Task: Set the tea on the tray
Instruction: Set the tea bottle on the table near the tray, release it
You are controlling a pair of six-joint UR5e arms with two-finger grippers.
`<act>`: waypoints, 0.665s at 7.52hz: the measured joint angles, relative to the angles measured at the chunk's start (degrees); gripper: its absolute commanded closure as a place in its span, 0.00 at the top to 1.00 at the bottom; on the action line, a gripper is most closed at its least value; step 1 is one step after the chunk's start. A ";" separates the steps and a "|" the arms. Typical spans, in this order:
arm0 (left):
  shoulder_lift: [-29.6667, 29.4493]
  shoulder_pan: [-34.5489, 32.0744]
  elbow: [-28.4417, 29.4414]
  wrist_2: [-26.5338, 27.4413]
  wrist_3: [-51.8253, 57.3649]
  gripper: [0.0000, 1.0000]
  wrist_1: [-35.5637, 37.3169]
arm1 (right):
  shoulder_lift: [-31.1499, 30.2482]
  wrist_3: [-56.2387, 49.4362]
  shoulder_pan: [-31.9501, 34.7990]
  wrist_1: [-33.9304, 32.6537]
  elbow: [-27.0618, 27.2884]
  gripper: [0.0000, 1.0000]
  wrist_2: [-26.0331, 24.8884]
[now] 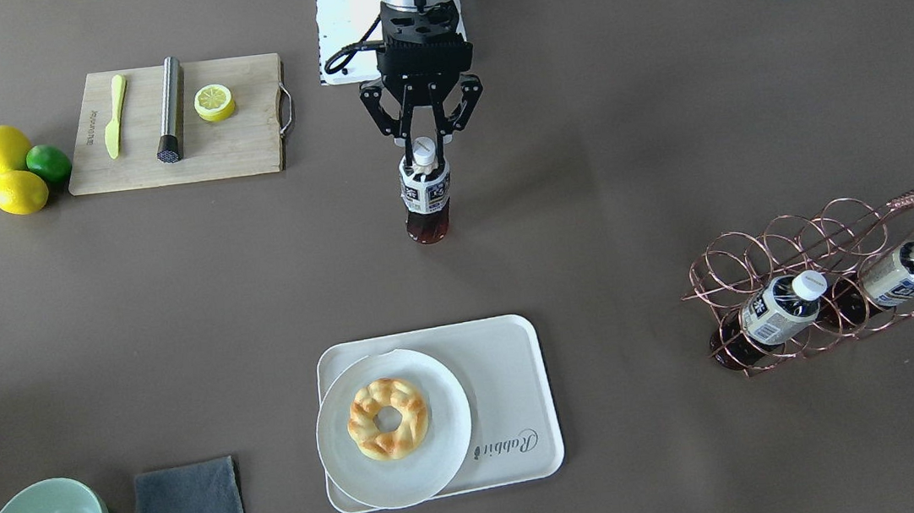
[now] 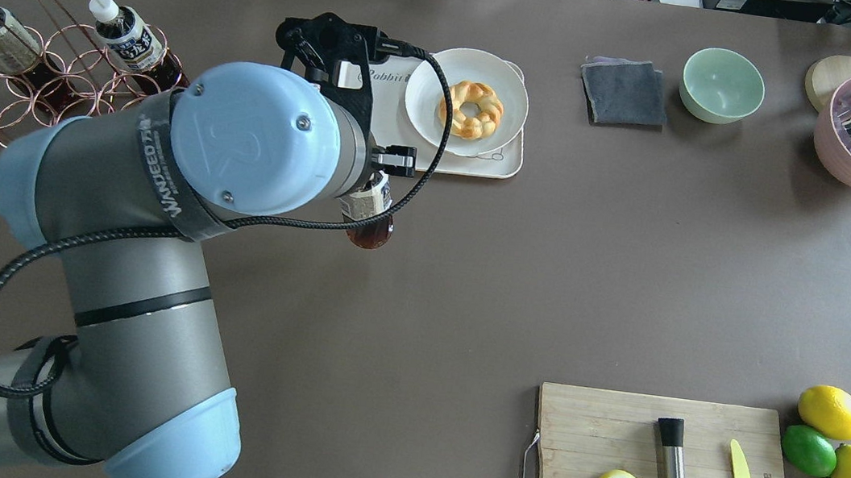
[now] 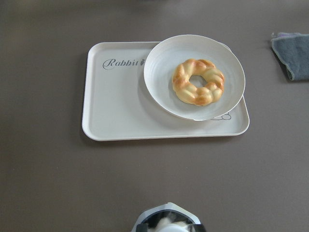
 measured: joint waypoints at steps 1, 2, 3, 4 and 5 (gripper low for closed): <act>-0.20 1.31 0.86 1.40 -0.52 0.00 -0.58 | -0.03 0.00 0.00 0.00 0.00 1.00 0.00; -0.30 1.93 1.35 2.13 -1.02 0.31 -0.90 | -0.04 0.00 -0.01 0.00 -0.01 1.00 0.00; -0.27 2.20 1.58 2.44 -1.33 0.96 -1.11 | -0.04 0.00 -0.02 0.00 -0.03 1.00 0.04; -0.21 2.28 1.62 2.56 -1.42 0.97 -1.22 | -0.05 0.00 -0.03 0.00 0.05 1.00 0.07; -0.01 2.33 1.61 2.74 -1.42 0.97 -1.26 | -0.05 0.00 -0.03 0.00 0.10 1.00 0.08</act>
